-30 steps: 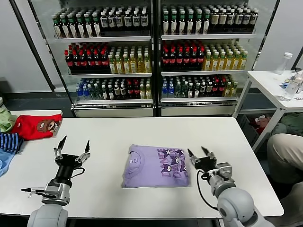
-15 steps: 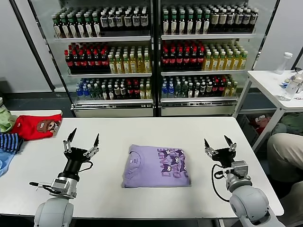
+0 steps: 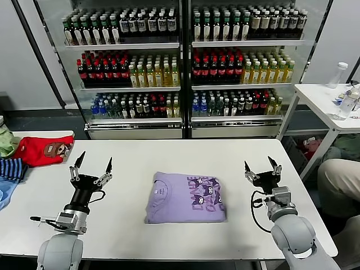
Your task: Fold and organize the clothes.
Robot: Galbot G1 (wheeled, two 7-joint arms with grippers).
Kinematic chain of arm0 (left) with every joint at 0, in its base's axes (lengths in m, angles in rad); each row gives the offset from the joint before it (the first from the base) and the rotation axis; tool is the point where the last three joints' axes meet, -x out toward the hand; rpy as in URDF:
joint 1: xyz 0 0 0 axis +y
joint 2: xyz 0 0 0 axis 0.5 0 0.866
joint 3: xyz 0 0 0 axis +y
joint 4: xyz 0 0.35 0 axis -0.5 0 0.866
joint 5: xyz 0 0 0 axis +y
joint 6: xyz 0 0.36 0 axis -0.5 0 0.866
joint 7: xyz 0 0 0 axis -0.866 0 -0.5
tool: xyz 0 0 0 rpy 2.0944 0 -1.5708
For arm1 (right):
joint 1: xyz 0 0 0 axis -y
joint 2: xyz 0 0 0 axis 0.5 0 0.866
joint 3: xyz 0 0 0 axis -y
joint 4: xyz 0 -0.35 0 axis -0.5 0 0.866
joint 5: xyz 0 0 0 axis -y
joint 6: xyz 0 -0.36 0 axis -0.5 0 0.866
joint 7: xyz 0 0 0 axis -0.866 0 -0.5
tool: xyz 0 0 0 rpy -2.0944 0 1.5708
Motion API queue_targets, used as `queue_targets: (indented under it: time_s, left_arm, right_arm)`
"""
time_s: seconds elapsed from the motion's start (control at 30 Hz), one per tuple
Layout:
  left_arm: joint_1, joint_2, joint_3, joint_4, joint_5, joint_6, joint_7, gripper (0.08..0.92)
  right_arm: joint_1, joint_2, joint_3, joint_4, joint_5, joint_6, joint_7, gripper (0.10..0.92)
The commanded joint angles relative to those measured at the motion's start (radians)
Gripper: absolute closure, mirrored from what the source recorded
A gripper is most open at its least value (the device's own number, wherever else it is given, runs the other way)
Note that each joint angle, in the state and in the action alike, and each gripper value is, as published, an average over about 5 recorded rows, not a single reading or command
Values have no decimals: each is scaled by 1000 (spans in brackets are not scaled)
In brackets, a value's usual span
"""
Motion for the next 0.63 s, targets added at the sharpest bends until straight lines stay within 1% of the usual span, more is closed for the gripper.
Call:
queue_targets:
  time_s: [0.03, 0.17, 0.27, 0.43, 0.63]
  left_arm:
    - [10, 3, -5, 5, -30, 24, 8, 177]
    - [-13, 18, -10, 24, -45, -7, 18, 177]
    - [-24, 12, -5, 41, -54, -30, 32, 177]
    - [-50, -11, 8, 63, -50, -15, 56, 177]
    - [-79, -14, 3, 83, -45, 6, 41, 177]
  right_arm:
    - [48, -14, -11, -57, -56, 25, 1, 202]
    - [69, -4, -2, -78, -58, 39, 1, 203]
    - [54, 7, 8, -88, -63, 61, 3, 203]
    - [22, -12, 9, -106, -84, 94, 7, 203]
    - [89, -1, -13, -140, -86, 94, 9, 203]
